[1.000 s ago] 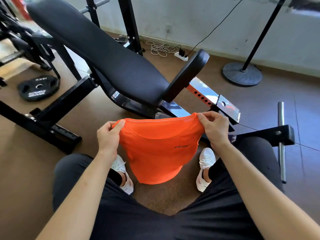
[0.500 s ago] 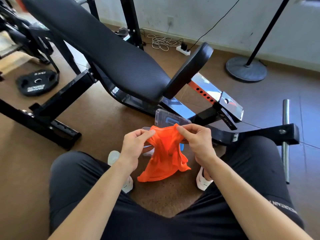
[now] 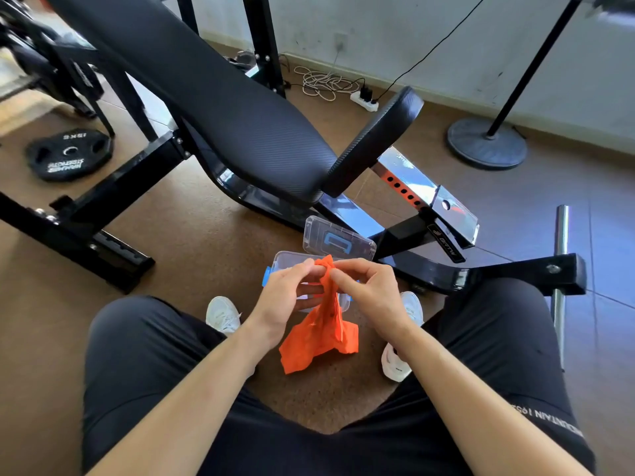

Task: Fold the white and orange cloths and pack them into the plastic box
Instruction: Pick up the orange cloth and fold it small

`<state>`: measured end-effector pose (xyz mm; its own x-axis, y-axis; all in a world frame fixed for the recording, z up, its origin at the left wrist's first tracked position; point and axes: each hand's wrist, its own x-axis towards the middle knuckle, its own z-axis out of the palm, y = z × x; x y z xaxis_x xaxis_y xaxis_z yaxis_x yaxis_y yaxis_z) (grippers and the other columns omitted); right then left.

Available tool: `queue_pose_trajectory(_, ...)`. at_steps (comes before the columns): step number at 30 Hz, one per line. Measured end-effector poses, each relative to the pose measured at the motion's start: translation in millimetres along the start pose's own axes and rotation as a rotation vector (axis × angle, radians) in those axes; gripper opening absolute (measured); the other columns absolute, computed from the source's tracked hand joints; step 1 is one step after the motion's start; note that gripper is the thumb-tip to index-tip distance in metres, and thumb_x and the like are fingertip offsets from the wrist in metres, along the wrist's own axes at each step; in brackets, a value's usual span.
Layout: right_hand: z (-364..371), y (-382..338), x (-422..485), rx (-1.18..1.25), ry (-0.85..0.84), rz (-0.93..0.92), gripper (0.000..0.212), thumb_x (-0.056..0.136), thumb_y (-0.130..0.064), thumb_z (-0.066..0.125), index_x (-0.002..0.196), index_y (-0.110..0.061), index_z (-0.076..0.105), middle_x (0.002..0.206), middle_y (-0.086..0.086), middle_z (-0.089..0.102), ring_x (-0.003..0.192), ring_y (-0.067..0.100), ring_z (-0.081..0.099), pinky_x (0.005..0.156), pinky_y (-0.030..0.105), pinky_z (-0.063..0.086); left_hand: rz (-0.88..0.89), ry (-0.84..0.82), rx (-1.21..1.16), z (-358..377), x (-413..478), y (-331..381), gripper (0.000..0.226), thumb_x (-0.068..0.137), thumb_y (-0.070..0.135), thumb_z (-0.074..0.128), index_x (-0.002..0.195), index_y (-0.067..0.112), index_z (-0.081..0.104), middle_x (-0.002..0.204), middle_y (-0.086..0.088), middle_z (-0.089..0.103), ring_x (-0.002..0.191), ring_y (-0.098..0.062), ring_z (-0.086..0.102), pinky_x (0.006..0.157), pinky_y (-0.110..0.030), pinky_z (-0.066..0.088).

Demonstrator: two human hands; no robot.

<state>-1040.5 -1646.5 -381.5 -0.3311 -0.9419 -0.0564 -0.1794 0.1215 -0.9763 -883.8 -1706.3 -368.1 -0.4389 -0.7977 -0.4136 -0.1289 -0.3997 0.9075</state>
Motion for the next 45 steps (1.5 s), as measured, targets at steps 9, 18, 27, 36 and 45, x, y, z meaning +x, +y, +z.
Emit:
queue_pose_trajectory(9,-3,10,4,-0.263,0.03,-0.179,0.016,0.082,-0.012,0.078,0.094,-0.023,0.074,0.087,-0.006,0.073,0.08,0.01,0.069,0.071,0.026,0.058,0.041,-0.204,0.059,-10,-2,-3,0.055,0.102,0.051,0.032,0.116,0.021,0.076,0.118,-0.004,0.075,0.112,-0.022,0.069,0.095,-0.039,0.051)
queue_pose_trajectory(18,-31,-4,7,0.144,-0.216,-0.045,0.009,0.09,0.002,0.067,0.091,-0.007,0.072,0.082,0.003,0.071,0.078,0.016,0.065,0.075,0.028,0.055,0.303,0.002,0.567,-48,20,-13,0.07,0.066,0.041,0.079,0.132,0.032,0.06,0.12,0.007,0.065,0.108,-0.01,0.062,0.09,-0.03,0.054)
queue_pose_trajectory(27,-52,-8,8,0.306,-0.326,-0.005,0.008,0.087,-0.008,0.065,0.09,-0.013,0.071,0.084,0.004,0.067,0.082,0.019,0.061,0.08,0.032,0.05,0.191,-0.262,0.53,-37,33,-23,0.045,0.078,0.035,0.085,0.119,0.029,0.068,0.112,0.011,0.073,0.108,-0.011,0.067,0.094,-0.033,0.055)
queue_pose_trajectory(36,-59,-6,11,0.193,-0.141,0.001,0.01,0.09,-0.003,0.065,0.09,-0.01,0.072,0.082,0.007,0.068,0.077,0.018,0.061,0.072,0.029,0.051,0.383,-0.03,0.363,-40,29,-16,0.015,0.089,0.011,0.074,0.096,0.023,0.079,0.087,0.014,0.079,0.085,-0.002,0.072,0.082,-0.021,0.054)
queue_pose_trajectory(45,-34,-4,3,-0.096,-0.173,-0.096,0.022,0.085,0.008,0.063,0.097,-0.01,0.067,0.091,0.008,0.072,0.087,0.029,0.07,0.079,0.055,0.058,0.446,0.119,0.033,-39,26,-3,0.011,0.096,0.018,0.065,0.089,0.015,0.074,0.081,0.003,0.071,0.079,-0.009,0.065,0.072,-0.023,0.051)
